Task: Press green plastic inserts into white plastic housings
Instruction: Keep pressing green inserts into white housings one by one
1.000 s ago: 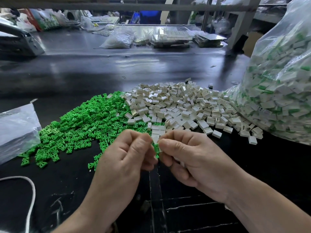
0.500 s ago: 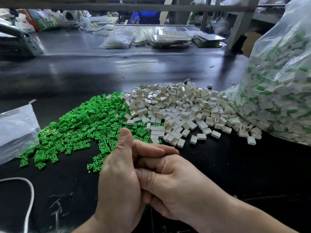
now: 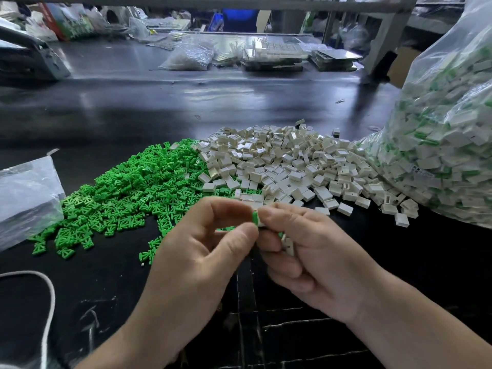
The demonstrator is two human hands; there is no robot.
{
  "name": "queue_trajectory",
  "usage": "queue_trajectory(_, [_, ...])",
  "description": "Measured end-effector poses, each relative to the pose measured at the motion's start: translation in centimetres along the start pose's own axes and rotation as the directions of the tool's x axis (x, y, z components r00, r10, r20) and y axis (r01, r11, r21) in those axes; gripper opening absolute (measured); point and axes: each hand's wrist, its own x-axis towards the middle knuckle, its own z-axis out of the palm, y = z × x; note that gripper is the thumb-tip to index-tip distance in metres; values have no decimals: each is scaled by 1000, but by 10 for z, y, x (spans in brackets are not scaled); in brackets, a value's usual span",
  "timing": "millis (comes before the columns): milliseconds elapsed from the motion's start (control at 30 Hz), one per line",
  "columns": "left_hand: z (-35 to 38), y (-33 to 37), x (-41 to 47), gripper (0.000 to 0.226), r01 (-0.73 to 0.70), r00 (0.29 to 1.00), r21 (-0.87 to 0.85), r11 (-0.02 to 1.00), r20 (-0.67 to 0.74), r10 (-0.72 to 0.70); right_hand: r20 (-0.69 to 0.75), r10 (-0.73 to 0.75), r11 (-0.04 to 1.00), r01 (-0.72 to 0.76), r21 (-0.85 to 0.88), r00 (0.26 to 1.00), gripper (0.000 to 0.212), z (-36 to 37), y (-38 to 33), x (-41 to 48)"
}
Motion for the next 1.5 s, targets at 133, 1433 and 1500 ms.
queue_trajectory(133, [-2, 2, 0, 15, -128, 990, 307, 943, -24, 142, 104, 108, 990, -97, -105, 989, 19, 16, 11, 8])
queue_trajectory(1433, [-14, -20, 8, 23, -167, 982, 946, 279, 185, -38, 94, -283, -235, 27, -972, 955, 17, -19, 7, 30])
queue_trajectory(1500, [-17, -20, 8, 24, -140, 985, 954, 265, 162, -64, 63, -278, -149, 21, -989, 959, 15, -20, 4, 28])
